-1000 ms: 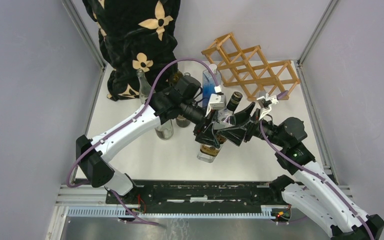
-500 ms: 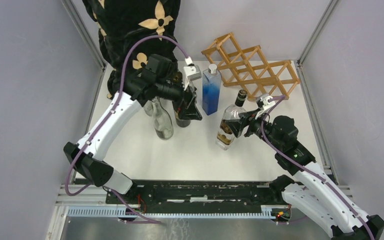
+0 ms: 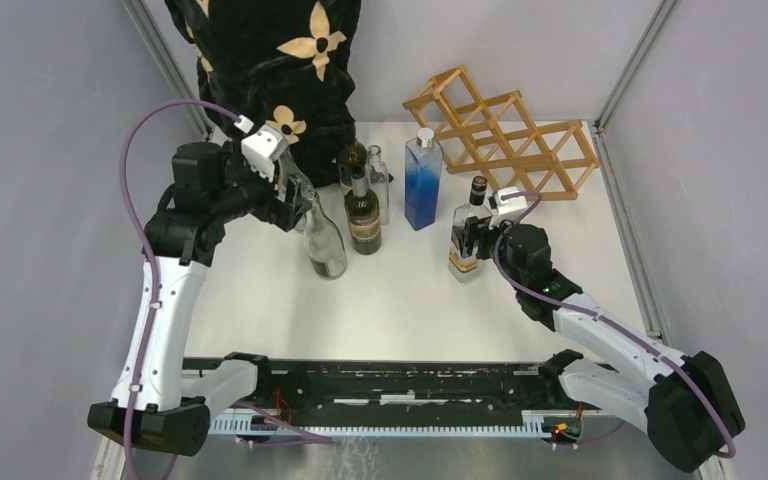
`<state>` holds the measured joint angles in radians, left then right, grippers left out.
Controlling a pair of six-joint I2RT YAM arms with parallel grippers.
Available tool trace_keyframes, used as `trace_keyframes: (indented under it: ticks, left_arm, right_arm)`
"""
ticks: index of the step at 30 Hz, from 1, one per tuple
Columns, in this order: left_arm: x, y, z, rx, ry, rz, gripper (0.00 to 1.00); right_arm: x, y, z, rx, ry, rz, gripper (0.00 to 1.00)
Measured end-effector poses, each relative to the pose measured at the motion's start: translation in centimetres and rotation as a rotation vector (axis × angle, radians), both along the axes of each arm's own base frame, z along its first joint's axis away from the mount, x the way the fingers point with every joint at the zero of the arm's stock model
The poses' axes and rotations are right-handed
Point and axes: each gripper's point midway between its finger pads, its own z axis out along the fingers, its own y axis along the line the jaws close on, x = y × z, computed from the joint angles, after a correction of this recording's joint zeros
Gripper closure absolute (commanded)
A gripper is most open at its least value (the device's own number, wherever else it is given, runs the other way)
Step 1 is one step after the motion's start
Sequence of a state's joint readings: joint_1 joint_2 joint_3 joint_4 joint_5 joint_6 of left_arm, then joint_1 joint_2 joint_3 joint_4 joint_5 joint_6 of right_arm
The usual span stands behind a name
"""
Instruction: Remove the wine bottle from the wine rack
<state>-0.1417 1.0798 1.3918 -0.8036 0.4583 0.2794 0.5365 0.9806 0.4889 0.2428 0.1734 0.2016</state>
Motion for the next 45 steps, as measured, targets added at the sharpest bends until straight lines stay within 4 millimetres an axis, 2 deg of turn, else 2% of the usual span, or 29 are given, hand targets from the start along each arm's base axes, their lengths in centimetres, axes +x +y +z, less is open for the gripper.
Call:
trace_keyframes:
  ticks: [2, 4, 7, 11, 13, 15, 17, 18, 22, 28, 32, 45]
  left_arm:
    - [0.6, 1.6, -1.9, 0.017, 0.027, 0.062, 0.0]
    - [1.3, 3.7, -5.2, 0.032, 0.084, 0.139, 0.0]
    - [1.4, 6.8, -10.0, 0.041, 0.184, 0.246, 0.0]
    - [1.5, 9.6, -13.3, 0.034, 0.226, 0.337, 0.0]
    - [1.4, 10.3, -14.8, 0.032, 0.238, 0.362, 0.0]
    - [1.2, 10.6, -16.2, 0.032, 0.252, 0.372, 0.0]
    - [1.0, 10.6, -17.3, 0.032, 0.263, 0.374, 0.0]
    - [1.0, 10.6, -17.8, 0.032, 0.266, 0.375, 0.0]
    - [1.2, 10.7, -18.7, 0.03, 0.251, 0.381, 0.0]
    - [2.3, 11.2, -18.1, 0.015, 0.202, 0.424, 0.0]
    - [2.7, 11.3, -18.1, 0.004, 0.178, 0.433, 0.0]
    - [2.5, 11.5, -21.3, 0.005, 0.169, 0.456, 0.0]
  right_arm:
    - [0.7, 0.1, 0.2, 0.005, -0.023, -0.017, 1.0]
    - [1.3, 0.1, 0.4, 0.012, -0.041, -0.03, 1.0]
    - [1.9, 0.2, 0.3, 0.018, -0.051, -0.044, 1.0]
    - [2.2, 0.3, -0.1, 0.017, -0.045, -0.048, 0.99]
    - [2.2, 0.3, 0.0, 0.019, -0.048, -0.048, 0.91]
    - [2.2, 0.3, 0.0, 0.022, -0.053, -0.048, 0.79]
    - [2.1, 0.3, -0.1, 0.026, -0.061, -0.047, 0.56]
    - [2.1, 0.3, -0.1, 0.027, -0.064, -0.047, 0.49]
    - [1.9, 0.2, -0.1, 0.031, -0.068, -0.044, 0.3]
    - [1.7, 0.2, 0.4, 0.042, -0.079, -0.041, 0.02]
    - [1.3, 0.1, 2.4, 0.07, -0.125, -0.037, 0.02]
    - [-2.2, -2.2, 7.4, 0.136, -0.219, -0.05, 0.02]
